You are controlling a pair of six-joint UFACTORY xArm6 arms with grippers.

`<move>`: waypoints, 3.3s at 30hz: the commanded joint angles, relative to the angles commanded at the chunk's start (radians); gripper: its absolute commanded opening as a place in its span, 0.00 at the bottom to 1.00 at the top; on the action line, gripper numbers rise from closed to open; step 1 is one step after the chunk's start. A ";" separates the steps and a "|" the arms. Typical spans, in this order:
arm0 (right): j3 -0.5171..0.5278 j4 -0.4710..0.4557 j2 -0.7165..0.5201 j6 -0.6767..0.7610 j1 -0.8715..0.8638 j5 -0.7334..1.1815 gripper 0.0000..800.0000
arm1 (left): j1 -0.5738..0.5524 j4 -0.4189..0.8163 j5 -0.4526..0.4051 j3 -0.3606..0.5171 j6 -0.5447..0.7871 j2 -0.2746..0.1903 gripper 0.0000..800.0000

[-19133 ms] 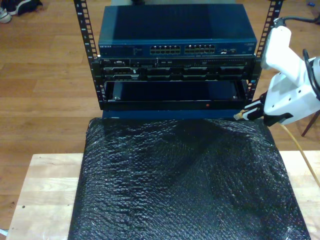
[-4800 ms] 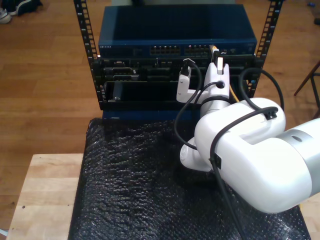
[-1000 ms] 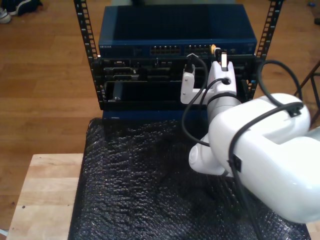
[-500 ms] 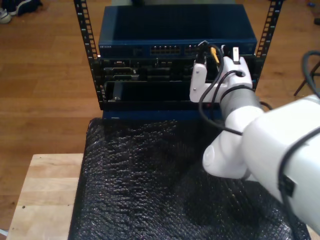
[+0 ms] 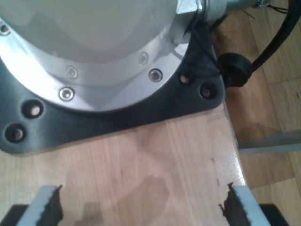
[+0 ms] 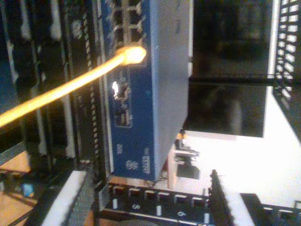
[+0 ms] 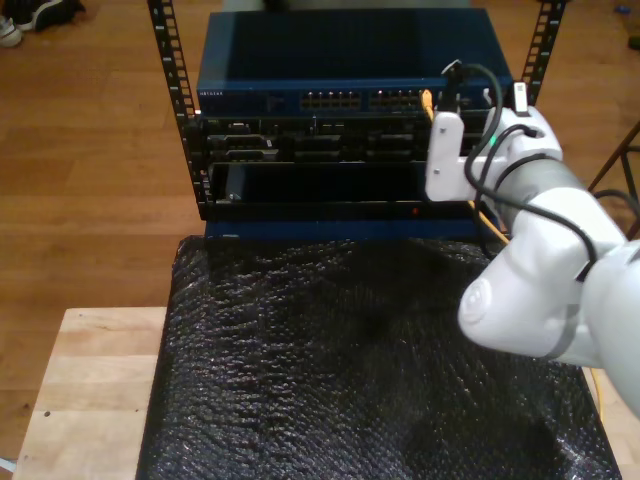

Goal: Grab the cable and plug it in

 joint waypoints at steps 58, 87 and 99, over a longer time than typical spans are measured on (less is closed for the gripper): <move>0.163 -0.310 -0.666 -0.910 -1.427 1.781 0.99 | 0.000 0.000 0.000 0.000 0.000 0.000 1.00; 0.445 -0.413 -0.717 -1.243 -1.732 1.768 1.00 | 0.000 0.000 0.000 0.000 0.000 0.000 1.00; 0.542 -0.414 -0.672 -1.267 -1.763 1.669 1.00 | 0.000 0.000 0.000 0.000 0.000 0.000 1.00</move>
